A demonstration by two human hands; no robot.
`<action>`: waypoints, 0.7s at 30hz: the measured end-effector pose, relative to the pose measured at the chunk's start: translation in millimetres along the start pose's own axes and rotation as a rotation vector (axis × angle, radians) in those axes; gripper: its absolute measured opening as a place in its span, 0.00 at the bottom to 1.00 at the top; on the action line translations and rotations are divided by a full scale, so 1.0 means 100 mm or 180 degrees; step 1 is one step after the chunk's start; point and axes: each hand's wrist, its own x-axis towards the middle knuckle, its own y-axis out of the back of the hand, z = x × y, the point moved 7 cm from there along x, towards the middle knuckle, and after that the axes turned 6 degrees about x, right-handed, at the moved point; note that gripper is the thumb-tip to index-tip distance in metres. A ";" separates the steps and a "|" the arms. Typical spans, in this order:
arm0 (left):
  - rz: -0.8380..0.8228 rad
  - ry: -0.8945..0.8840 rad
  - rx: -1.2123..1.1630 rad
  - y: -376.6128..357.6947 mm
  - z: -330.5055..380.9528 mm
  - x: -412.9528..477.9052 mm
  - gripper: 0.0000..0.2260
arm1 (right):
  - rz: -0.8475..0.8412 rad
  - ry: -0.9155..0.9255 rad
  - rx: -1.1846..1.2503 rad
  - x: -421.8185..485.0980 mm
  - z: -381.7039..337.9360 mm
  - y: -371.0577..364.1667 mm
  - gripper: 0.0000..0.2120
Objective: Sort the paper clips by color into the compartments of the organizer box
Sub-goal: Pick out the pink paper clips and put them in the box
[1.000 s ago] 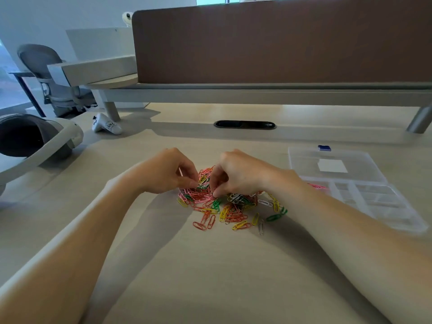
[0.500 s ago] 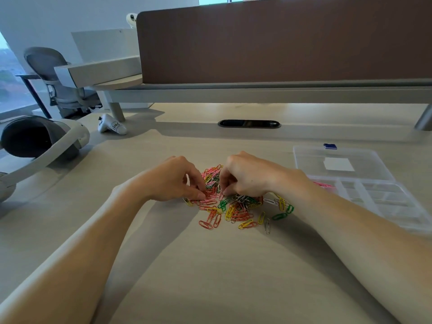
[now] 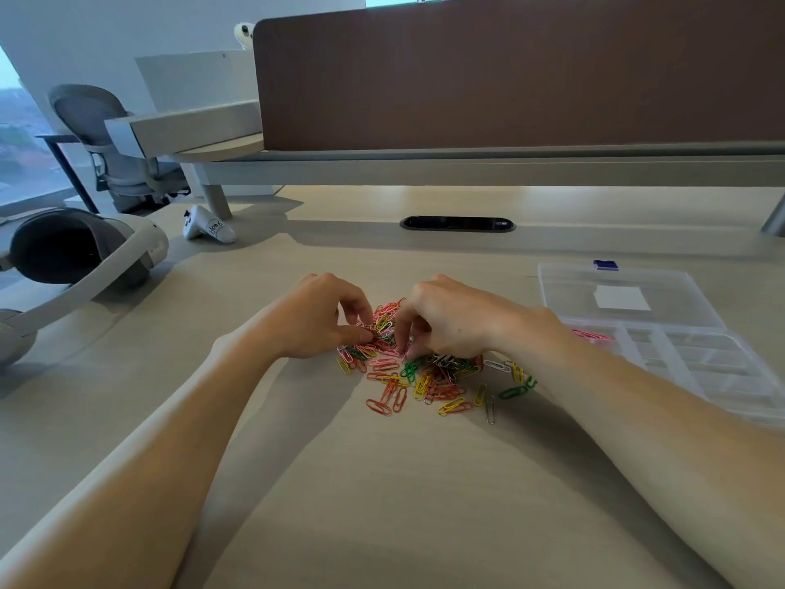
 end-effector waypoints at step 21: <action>-0.0513 -0.0308 0.0102 -0.15 0.18 -0.01 0.02 | 0.0085 -0.0041 0.0235 -0.02 0.11 0.12 0.01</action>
